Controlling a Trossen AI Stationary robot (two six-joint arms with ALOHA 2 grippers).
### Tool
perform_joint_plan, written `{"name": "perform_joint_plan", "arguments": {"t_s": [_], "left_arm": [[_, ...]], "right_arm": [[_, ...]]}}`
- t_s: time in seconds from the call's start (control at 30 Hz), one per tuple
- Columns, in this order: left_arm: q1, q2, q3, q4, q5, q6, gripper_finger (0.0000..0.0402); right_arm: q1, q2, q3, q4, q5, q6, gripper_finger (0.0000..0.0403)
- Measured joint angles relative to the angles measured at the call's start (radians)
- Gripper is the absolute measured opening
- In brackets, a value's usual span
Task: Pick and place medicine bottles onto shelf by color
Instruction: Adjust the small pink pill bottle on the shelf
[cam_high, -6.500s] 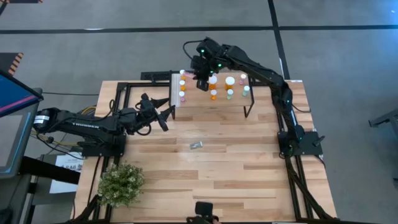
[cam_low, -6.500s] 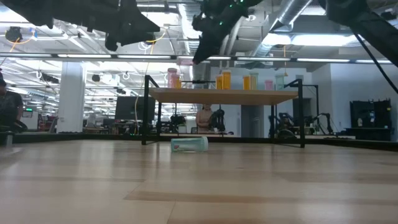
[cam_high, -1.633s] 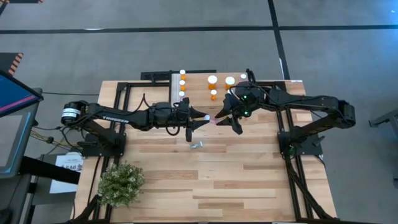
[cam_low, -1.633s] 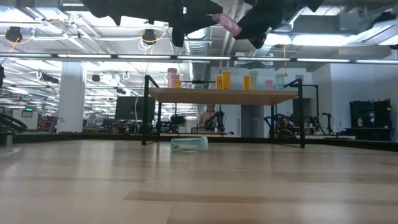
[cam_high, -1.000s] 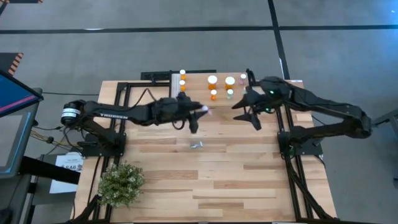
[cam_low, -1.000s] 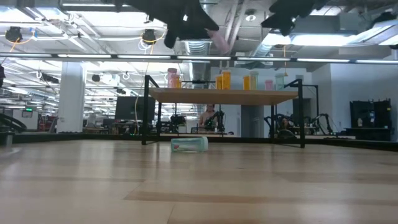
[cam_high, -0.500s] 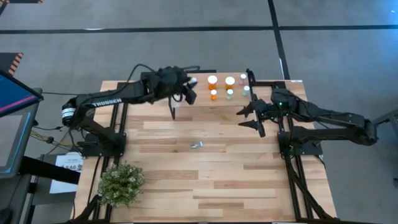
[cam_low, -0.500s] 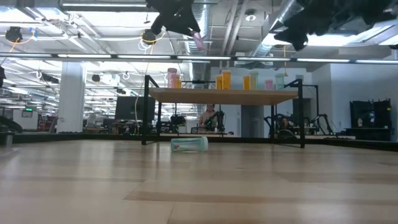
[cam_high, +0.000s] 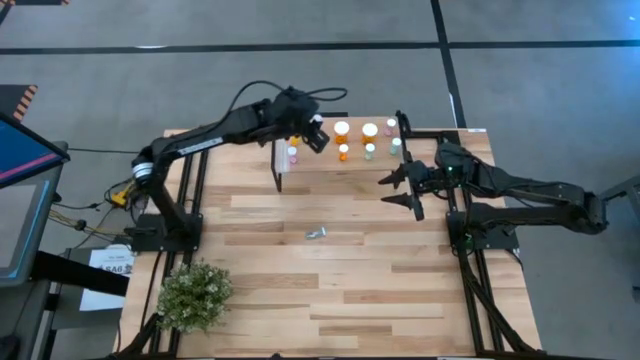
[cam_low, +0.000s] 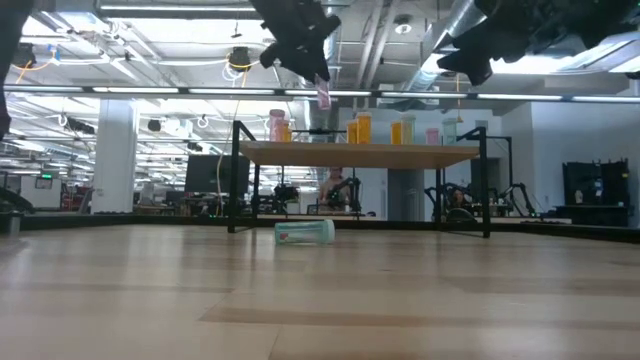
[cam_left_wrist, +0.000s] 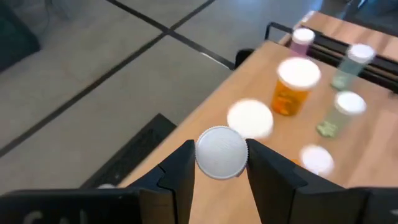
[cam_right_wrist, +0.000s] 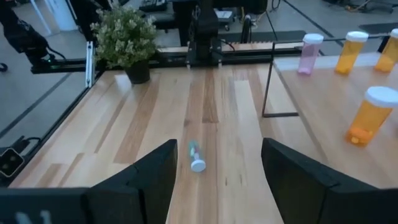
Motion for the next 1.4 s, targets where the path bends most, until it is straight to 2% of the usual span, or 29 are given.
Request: {"name": "perform_joint_plan", "arguments": {"t_s": [0.17,0.43,0.87,1.1,1.4], "left_arm": [[0.019,0.077,0.065,-0.020,0.009,0.017,0.0119],[0.053,0.117,0.064,-0.077,0.034,-0.013,0.0119],[0.052,0.191,0.064,-0.078,0.058,-0.019,0.0120],[0.052,0.190,0.064,-0.074,0.051,-0.020,0.0140],[0.052,0.190,0.064,-0.085,0.050,-0.020,0.0185]], "right_arm": [[0.002,-0.002,0.000,-0.009,0.000,-0.002,0.0255],[0.002,-0.002,0.000,-0.035,-0.001,-0.003,0.0255],[0.003,-0.002,0.000,-0.043,-0.001,-0.002,0.0255],[0.003,-0.001,0.000,-0.044,0.000,-0.002,0.0255],[0.003,-0.001,0.000,-0.046,0.000,-0.002,0.0255]]}}
